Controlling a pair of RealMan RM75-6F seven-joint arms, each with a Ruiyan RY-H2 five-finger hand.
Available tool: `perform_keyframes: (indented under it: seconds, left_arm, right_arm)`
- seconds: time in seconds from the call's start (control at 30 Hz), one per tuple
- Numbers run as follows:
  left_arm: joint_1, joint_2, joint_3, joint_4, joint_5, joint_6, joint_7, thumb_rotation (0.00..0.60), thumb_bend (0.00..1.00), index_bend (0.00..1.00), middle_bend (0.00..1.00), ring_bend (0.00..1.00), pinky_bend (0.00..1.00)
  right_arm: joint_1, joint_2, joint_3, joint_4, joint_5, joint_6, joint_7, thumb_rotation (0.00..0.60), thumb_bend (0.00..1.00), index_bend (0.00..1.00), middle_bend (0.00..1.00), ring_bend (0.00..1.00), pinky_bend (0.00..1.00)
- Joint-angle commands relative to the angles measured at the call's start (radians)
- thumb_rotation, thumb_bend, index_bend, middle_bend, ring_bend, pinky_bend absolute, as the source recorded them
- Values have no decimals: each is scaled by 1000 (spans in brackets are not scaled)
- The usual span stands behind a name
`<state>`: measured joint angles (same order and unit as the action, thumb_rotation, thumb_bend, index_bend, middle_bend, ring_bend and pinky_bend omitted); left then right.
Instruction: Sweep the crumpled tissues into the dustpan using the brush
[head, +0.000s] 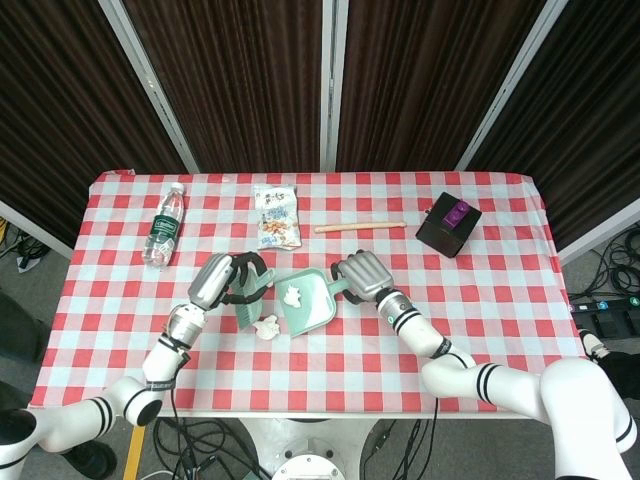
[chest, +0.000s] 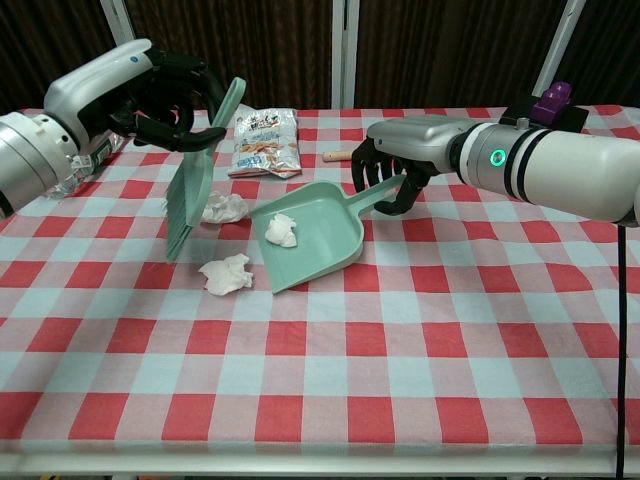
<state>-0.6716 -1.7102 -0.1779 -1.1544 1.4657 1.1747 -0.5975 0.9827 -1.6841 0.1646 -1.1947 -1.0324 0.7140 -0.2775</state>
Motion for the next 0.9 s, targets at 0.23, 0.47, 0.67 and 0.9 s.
perform_keyframes:
  seconds: [0.23,0.47,0.67,0.9]
  left_arm:
    - [-55,-16,-25,233,-46,-135,-147,600,550,576,545,693,895]
    - [-127,-74,-26,346,-33,-230,-336,600,555,576,547,688,883]
    - [-173,-138,-10,432,-6,-259,-437,600,560,576,549,685,876]
    - [-221,-207,-16,533,-14,-299,-507,600,560,576,550,675,864]
  right_arm:
    - [0,-4,18,3,70,23,-69,600,628,661,576,375,310]
    - [15,-37,38,23,161,40,-142,600,628,666,578,379,310]
    - [32,-53,54,30,210,40,-174,600,630,669,579,379,309]
    - [41,-63,58,42,238,37,-190,600,641,676,582,379,306]
